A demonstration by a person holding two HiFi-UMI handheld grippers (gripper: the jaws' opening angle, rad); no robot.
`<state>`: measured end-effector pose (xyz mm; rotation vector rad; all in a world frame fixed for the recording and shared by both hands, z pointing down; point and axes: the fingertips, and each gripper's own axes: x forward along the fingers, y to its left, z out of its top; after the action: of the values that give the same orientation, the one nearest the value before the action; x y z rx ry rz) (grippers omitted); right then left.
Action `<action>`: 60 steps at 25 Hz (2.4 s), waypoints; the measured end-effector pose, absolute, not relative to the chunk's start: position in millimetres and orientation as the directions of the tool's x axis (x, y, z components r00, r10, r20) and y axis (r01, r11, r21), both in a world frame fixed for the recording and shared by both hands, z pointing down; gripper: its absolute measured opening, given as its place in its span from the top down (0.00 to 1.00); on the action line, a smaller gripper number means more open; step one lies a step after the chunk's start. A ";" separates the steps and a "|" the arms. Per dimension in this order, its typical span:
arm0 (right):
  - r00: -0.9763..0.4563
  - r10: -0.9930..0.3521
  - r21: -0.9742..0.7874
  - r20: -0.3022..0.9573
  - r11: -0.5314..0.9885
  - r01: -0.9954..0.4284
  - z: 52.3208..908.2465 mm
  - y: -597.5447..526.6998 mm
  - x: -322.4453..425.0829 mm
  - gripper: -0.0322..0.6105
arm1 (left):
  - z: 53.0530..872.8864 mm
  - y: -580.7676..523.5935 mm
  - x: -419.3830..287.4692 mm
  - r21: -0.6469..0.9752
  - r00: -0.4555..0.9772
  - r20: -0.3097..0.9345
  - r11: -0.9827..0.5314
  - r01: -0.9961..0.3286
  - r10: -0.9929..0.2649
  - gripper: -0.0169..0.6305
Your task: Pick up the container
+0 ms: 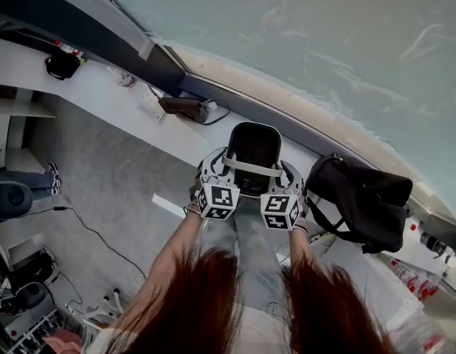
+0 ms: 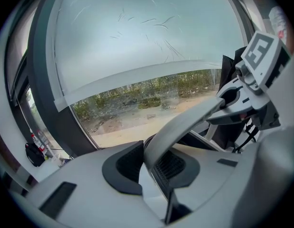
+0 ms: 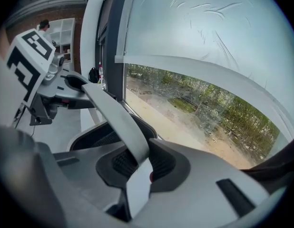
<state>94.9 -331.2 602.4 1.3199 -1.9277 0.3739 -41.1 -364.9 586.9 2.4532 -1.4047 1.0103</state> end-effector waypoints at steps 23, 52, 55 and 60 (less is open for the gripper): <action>-0.151 -0.712 0.201 0.686 0.385 -0.901 569.3 -355.1 98.9 0.86 | 561.5 -368.9 -42.8 -0.195 0.285 0.631 -0.503 -0.842 -0.722 0.86; -0.070 -0.849 0.272 0.524 0.245 -0.931 422.1 -277.6 88.7 0.87 | 419.6 -288.5 -56.4 -0.214 0.286 0.488 -0.431 -0.876 -0.825 0.86; -0.064 -0.863 0.281 0.501 0.232 -0.931 408.2 -258.9 85.6 0.87 | 405.7 -270.6 -58.9 -0.217 0.294 0.474 -0.434 -0.875 -0.830 0.86; -0.062 -0.885 0.285 0.462 0.214 -0.934 386.1 -232.1 80.1 0.88 | 383.1 -244.0 -63.4 -0.222 0.304 0.442 -0.431 -0.875 -0.844 0.86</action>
<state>80.1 -232.1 386.1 1.6765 -1.9507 0.1188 -63.4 -244.0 383.1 2.4876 -1.6419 0.7824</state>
